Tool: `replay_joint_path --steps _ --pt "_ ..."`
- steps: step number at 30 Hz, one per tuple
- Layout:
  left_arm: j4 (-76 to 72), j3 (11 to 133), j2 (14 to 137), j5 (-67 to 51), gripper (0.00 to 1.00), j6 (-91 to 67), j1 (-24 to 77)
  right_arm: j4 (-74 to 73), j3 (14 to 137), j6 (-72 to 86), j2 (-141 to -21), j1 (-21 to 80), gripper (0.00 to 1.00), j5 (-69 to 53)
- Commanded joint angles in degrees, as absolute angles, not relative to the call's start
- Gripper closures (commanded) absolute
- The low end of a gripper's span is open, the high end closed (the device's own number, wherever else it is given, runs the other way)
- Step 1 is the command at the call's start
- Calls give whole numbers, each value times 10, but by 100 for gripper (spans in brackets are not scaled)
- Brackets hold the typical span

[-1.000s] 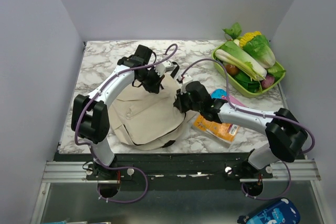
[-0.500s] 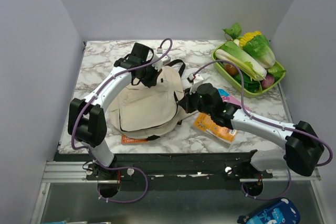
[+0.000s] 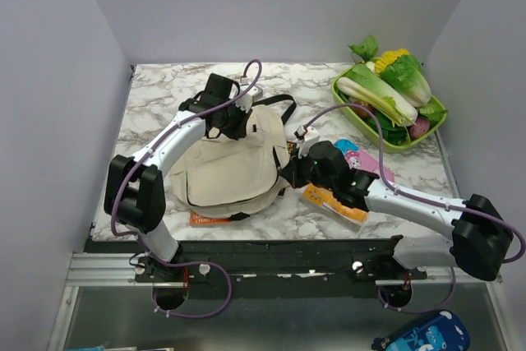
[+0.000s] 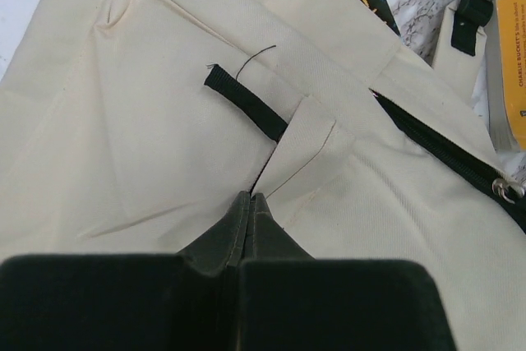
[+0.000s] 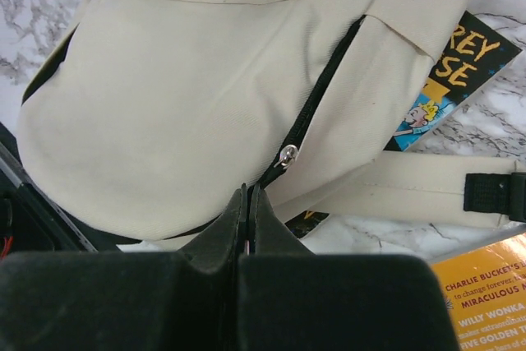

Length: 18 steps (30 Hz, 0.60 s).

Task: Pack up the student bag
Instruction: Unzip the student bag at the center of the board.

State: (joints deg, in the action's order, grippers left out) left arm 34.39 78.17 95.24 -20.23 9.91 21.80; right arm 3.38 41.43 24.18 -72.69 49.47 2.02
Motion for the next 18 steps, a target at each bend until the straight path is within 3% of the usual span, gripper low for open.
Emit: replay_joint_path --steps 1,18 --pt "294 766 943 -171 100 28 214 14 409 261 -703 518 99 15" --pt "283 780 974 -153 100 -29 218 -91 433 323 -683 651 99 90"
